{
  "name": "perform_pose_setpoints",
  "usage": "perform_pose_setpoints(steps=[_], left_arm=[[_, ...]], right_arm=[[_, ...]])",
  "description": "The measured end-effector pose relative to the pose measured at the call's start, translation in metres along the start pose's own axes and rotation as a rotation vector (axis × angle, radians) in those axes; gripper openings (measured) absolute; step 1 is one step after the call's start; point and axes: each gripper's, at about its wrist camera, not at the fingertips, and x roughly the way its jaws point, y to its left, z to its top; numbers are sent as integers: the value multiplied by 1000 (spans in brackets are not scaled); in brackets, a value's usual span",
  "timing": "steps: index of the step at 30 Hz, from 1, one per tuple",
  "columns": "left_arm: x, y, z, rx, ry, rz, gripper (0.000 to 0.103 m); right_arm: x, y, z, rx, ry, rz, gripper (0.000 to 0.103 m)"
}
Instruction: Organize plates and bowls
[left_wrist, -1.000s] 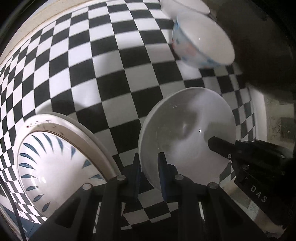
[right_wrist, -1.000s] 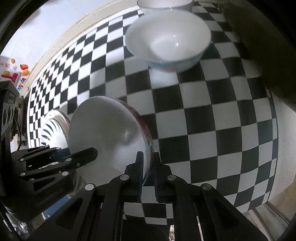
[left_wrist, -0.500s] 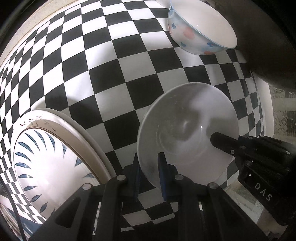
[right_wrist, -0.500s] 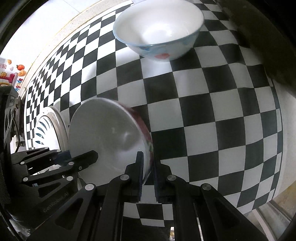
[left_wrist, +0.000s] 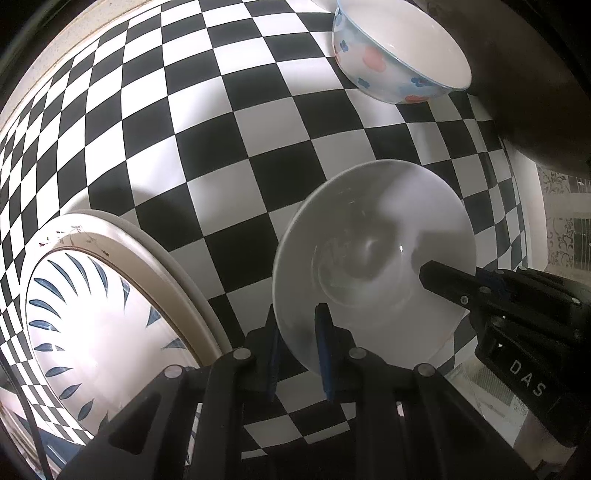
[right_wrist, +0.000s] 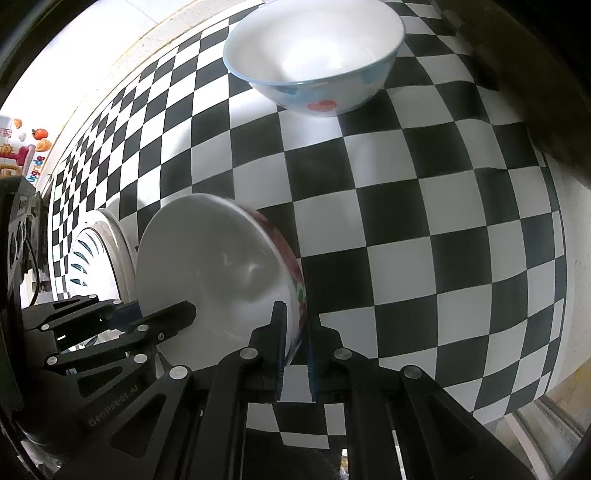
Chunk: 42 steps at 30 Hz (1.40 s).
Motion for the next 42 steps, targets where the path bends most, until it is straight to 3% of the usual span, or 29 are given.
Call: perform_pose_setpoints(steps=[6,12,16,17,25,33,38,39,40,42], left_arm=[[-13,5,-9,-31,5,-14,17],[-54,13,-12,-70,-64,-21,18],[-82,17,14,-69,-138,-4,28],[-87,18,25,-68,-154,-3,28],[-89,17,119,-65,-174,-42,28],[-46,-6,189,2,-72,-71,28],[-19,-18,205,59,-22,-37,28],[-15,-20,207,73,-26,-30,26],[-13,-20,207,78,-29,-34,16],[-11,-20,207,84,-28,-51,8]], right_arm=[[-2,3,-2,-3,37,-20,14],[-45,-16,-6,134,-92,65,16],[-64,-37,5,294,-194,168,40],[-66,-40,10,319,-212,174,42],[-55,-41,63,388,-279,94,42],[-46,-48,104,353,-254,-9,41],[-33,-45,117,331,-214,-53,23],[-31,-45,118,330,-211,-67,20],[-28,-46,119,331,-207,-81,16],[-25,-45,122,316,-200,-95,16]])
